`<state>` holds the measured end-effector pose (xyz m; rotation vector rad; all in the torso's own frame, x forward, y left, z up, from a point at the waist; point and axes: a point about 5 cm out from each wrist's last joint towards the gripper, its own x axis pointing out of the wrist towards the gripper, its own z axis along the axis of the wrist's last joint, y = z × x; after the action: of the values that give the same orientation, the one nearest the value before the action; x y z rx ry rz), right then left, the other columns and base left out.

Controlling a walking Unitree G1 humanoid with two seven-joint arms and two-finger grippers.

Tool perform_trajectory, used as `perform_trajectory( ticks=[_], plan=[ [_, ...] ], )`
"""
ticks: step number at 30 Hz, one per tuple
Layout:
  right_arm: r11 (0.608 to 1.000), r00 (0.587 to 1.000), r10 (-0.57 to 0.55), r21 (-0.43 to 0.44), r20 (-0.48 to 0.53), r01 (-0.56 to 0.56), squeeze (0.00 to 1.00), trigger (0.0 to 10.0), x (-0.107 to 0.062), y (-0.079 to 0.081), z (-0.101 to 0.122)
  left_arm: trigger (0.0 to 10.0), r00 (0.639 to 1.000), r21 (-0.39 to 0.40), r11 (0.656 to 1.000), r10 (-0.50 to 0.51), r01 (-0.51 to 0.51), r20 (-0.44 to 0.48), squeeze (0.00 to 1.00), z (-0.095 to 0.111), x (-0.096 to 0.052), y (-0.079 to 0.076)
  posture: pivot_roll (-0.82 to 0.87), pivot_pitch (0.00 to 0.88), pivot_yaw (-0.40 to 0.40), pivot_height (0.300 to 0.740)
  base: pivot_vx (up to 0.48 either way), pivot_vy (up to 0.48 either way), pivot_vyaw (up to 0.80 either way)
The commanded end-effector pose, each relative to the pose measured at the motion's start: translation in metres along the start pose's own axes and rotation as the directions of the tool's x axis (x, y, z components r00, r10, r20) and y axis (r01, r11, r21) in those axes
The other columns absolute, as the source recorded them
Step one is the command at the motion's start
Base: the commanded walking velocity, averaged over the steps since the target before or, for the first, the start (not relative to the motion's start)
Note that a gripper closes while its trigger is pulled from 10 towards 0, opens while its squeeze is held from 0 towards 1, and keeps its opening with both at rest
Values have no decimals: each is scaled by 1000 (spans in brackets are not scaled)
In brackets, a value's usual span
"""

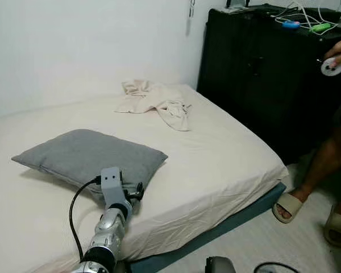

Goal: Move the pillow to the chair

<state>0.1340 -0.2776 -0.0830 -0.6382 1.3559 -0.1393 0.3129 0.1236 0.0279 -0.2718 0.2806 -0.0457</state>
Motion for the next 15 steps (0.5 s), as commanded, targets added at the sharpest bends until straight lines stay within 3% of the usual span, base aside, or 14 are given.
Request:
perform_trajectory(
  ticks=[1,2,3,5,8,10,12,13,14,15],
  plan=[
    [998,1000,25,-62,-18,-26,0,10000,0,2,-6,10000,999,10,1000,-20,21,-33,0,-6,-1,-1,-13,45,-6,583,0,0,0],
    [998,1000,25,-62,-18,-26,0,10000,0,2,-6,10000,999,10,1000,-20,21,-33,0,-6,-1,-1,-13,45,-6,583,0,0,0],
    [991,998,57,-120,-10,-58,0,10000,0,3,-3,10000,998,14,999,-33,33,-45,0,-8,-2,-3,-17,44,-5,583,0,0,0],
    [991,998,57,-120,-10,-58,0,10000,0,3,-3,10000,998,14,999,-33,33,-45,0,-8,-2,-3,-17,44,-5,583,0,0,0],
    [970,983,185,-161,17,-180,0,10000,-3,22,3,10000,997,18,998,-54,55,-57,0,-10,-2,-6,-17,44,-11,583,0,0,0],
    [961,974,223,-174,35,-213,0,10000,-4,23,11,10000,996,20,998,-61,62,-59,0,-10,-2,-7,-17,43,-12,583,0,0,0],
    [958,972,230,-186,39,-219,0,10000,-4,19,16,10000,996,20,998,-63,64,-60,0,-10,-2,-8,-17,43,-13,583,0,0,0],
    [950,977,211,-240,28,-198,0,10000,-9,-7,46,10000,996,17,998,-65,66,-61,0,-10,-2,-9,-16,40,-17,583,0,0,0],
    [950,977,211,-240,28,-198,0,10000,-9,-7,46,10000,996,17,998,-65,66,-61,0,-10,-2,-9,-16,40,-17,583,0,0,0],
    [945,980,198,-271,18,-185,0,10000,-12,-21,60,10000,996,16,998,-66,67,-62,0,-11,-2,-9,-15,40,-18,583,0,0,0]
  ],
)
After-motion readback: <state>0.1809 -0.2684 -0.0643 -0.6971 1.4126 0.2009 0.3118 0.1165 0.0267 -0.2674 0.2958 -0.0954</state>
